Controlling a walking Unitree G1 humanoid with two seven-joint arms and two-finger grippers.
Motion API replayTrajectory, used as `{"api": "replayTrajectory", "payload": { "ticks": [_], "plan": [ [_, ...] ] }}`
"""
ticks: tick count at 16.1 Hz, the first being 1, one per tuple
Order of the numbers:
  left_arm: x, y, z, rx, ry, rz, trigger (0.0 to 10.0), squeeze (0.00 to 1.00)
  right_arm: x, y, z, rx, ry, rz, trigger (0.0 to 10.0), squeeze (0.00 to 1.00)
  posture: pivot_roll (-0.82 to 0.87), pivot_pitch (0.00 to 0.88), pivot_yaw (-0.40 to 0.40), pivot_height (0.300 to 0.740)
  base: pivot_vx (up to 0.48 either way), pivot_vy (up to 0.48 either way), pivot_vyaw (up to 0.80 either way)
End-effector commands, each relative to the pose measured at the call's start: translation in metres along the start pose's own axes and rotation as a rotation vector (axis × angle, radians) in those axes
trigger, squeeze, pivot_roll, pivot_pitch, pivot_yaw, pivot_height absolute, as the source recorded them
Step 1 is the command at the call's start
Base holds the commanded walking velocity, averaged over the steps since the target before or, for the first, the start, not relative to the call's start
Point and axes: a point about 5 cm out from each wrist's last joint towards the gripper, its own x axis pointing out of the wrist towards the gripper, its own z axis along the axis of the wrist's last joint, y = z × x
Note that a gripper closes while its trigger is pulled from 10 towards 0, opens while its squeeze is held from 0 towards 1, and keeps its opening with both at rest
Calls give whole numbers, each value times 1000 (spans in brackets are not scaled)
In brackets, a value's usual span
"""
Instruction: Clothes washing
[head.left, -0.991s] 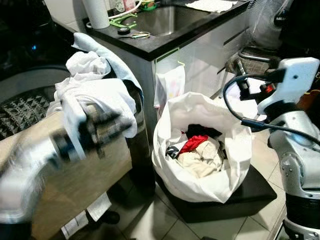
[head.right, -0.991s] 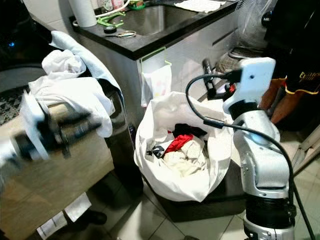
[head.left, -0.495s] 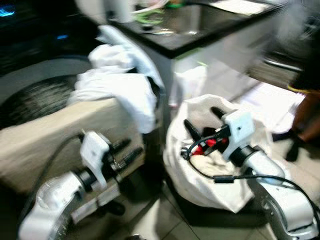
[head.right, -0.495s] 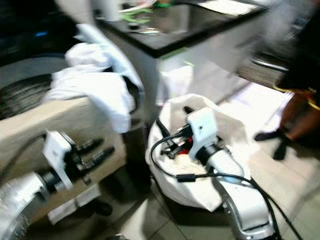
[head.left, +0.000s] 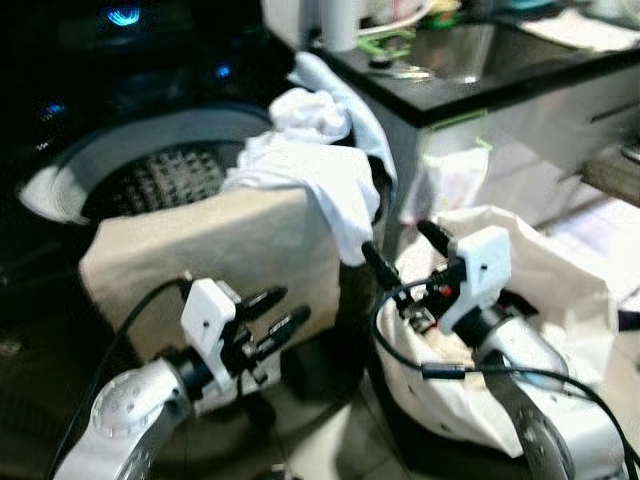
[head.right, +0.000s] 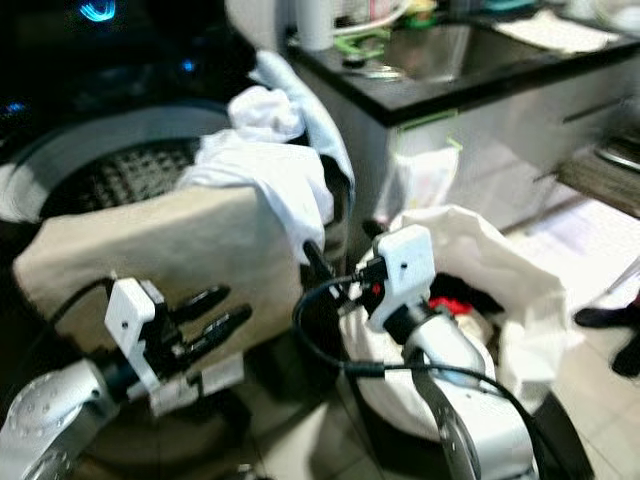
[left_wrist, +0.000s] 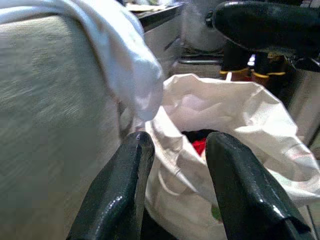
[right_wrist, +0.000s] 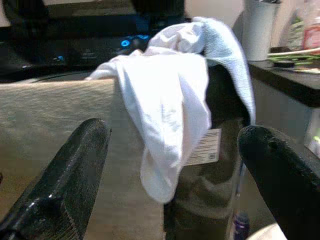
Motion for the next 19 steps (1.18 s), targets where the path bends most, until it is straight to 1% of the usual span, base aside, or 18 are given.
{"api": "replayTrajectory", "payload": {
  "ticks": [1,2,3,5,6,7,8,10,11,12,13,14,15,16,17,18,19],
  "plan": [
    [-1,-3,3,-26,-7,-18,10000,0,-3,-1,4,-20,-16,2,10000,0,-58,30,81,740,0,0,0],
    [-2,-3,2,-36,-1,-21,10000,0,-4,0,3,-30,-10,11,10000,0,-58,30,81,740,0,0,0],
    [-3,-2,0,-19,13,-23,10000,0,-4,0,2,-22,-6,15,10000,0,-55,27,79,740,0,0,0],
    [-5,-2,0,-30,14,-22,10000,0,-3,-1,3,-19,-12,9,10000,0,-55,25,78,740,0,0,0],
    [-4,1,1,-11,11,-3,10000,0,-2,-3,4,-32,-21,-7,10000,0,-54,21,75,740,0,0,0],
    [-2,3,1,-9,12,9,10000,0,-1,-6,5,-44,-27,-40,10000,0,-54,20,74,740,0,0,0],
    [0,5,1,-6,13,27,10000,0,2,-15,6,-58,-39,-111,10000,0,-52,15,74,740,0,0,0],
    [1,5,2,-14,6,12,10000,0,5,-21,7,-54,-42,-145,10000,0,-54,13,76,740,0,0,0],
    [2,3,2,-16,7,-8,10000,0,7,-25,7,-31,-53,-149,10000,20,-51,14,76,740,0,0,0],
    [2,3,3,-19,8,-12,10000,0,9,-29,7,-6,-58,-163,10000,1000,-47,17,76,740,0,0,0],
    [3,3,3,-30,11,-20,10000,0,11,-34,6,48,-68,-175,10000,1000,-45,20,77,740,0,0,0],
    [1,2,1,-33,24,-32,10000,0,17,-39,3,115,-54,-134,10000,1000,-43,21,81,740,0,0,0],
    [1,1,0,-33,34,-40,10000,0,20,-40,2,138,-46,-102,10000,1000,-43,22,83,740,0,0,0],
    [0,-1,-3,-39,61,-64,10000,0,28,-47,0,136,-28,-60,10000,1000,-39,24,80,740,0,0,0],
    [-1,-2,-5,-55,73,-74,10000,0,33,-52,-2,125,-13,-53,10000,1000,-36,22,80,740,0,0,0],
    [-1,-3,-6,-53,89,-83,10000,0,39,-55,-3,152,11,-26,10000,1000,-34,24,79,740,0,0,0],
    [-1,-3,-6,-49,87,-76,10000,0,41,-57,-3,145,20,-29,10000,1000,-33,23,78,740,0,0,0]
  ]
}}
